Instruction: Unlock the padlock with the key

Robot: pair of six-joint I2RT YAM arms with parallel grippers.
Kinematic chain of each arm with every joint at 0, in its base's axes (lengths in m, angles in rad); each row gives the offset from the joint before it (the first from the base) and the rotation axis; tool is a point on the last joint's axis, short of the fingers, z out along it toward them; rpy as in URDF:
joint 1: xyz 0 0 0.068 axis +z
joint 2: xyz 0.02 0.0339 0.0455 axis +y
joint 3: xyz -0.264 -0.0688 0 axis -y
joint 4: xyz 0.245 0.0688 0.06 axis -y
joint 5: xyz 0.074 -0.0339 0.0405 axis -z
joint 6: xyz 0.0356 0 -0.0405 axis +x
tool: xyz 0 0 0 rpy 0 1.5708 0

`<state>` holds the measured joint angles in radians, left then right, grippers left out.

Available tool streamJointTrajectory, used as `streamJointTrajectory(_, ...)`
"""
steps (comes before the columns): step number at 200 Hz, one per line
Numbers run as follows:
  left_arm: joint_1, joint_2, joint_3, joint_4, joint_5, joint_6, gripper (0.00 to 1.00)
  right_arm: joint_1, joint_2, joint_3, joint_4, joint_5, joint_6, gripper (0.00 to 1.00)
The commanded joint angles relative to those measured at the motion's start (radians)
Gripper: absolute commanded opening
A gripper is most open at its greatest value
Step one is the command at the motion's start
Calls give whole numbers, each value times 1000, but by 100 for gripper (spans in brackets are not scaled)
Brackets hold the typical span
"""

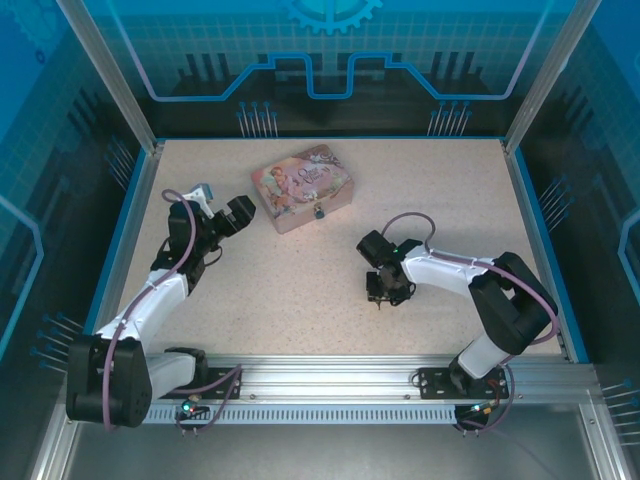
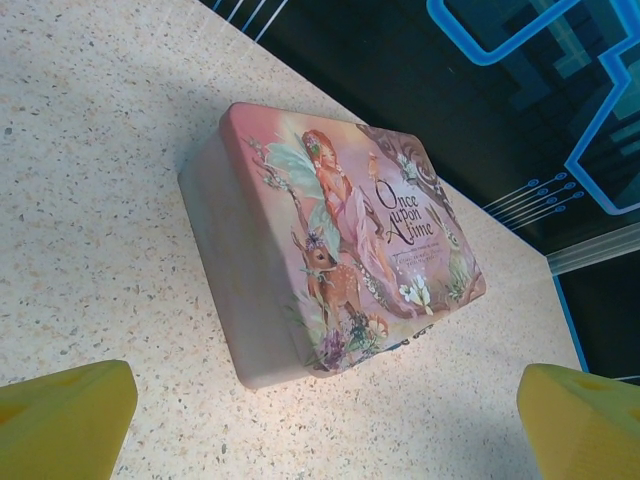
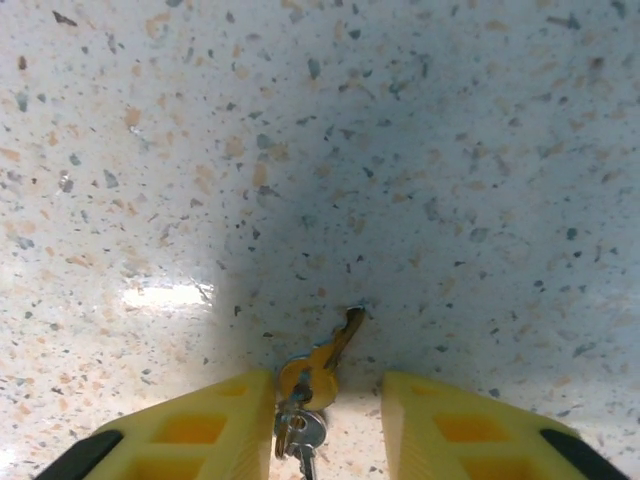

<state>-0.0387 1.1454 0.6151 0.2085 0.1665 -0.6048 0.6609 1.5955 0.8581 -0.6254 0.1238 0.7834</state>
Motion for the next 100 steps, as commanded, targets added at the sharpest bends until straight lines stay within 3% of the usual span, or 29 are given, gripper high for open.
streamJointTrajectory(1, -9, -19, 36, -19, 11, -15, 99, 9, 23, -6, 19, -16, 2, 27)
streamJointTrajectory(50, -18, -26, 48, -36, 9, -8, 99, -7, 11, -50, 83, -41, -22, 11)
streamJointTrajectory(100, -34, -28, 71, -59, 30, 13, 99, -36, -87, -127, 191, -74, -92, 7)
